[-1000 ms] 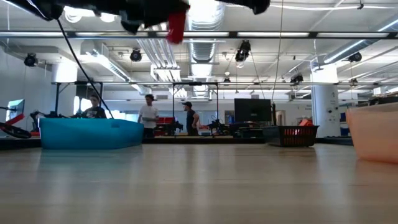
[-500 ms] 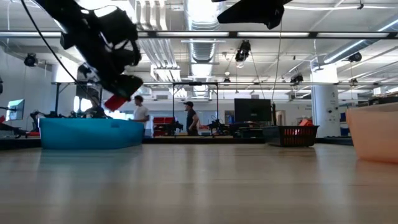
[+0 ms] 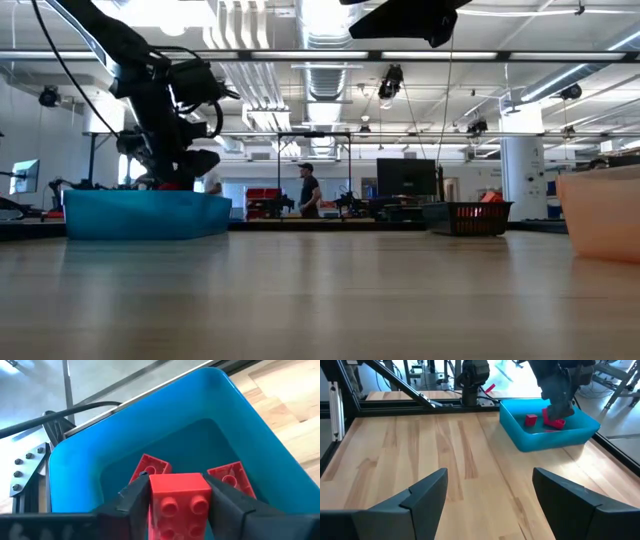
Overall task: Sort & place blocks by color
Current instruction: Put the red game piece into the blue bin, then return to Home Position
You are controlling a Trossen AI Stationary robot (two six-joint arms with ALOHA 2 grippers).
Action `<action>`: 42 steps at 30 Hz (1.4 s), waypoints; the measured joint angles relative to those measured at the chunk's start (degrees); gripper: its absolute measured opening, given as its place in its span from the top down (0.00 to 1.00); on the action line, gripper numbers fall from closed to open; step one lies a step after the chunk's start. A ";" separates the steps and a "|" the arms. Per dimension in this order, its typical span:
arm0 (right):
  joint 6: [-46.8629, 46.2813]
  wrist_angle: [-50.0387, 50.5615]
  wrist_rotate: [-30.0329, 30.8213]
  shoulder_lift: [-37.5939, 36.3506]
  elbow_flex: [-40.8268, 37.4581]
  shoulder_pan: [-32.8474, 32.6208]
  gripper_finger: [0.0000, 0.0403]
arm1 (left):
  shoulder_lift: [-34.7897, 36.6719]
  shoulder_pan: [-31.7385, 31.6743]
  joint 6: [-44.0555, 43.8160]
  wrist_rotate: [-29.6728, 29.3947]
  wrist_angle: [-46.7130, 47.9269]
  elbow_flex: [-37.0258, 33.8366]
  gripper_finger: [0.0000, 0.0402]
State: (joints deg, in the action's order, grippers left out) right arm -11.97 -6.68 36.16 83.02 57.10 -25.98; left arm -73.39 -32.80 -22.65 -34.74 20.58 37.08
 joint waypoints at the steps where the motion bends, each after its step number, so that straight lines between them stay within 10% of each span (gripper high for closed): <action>1: 0.00 0.00 0.00 0.00 0.00 0.00 0.30 | -0.08 -0.02 0.00 0.00 0.00 0.00 0.61; 12: 4.61 0.52 0.01 -0.10 -0.52 0.18 0.29 | 1.21 2.64 0.28 1.03 0.04 0.00 0.49; 22: 7.63 3.48 5.65 -5.71 -7.34 3.94 0.31 | 14.15 27.65 14.77 4.18 -0.86 -2.00 0.65; 31: 8.77 1.56 5.79 -21.88 -22.87 7.06 0.35 | 34.23 37.01 24.85 23.38 -17.61 -16.12 0.88; 42: 14.90 1.22 0.22 -46.34 -34.11 12.79 0.39 | 54.57 36.98 26.47 24.67 -23.08 -28.22 0.99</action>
State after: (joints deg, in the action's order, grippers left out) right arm 2.93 -5.45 36.39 36.68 22.99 -13.19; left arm -18.83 4.19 3.81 -10.07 -2.50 8.86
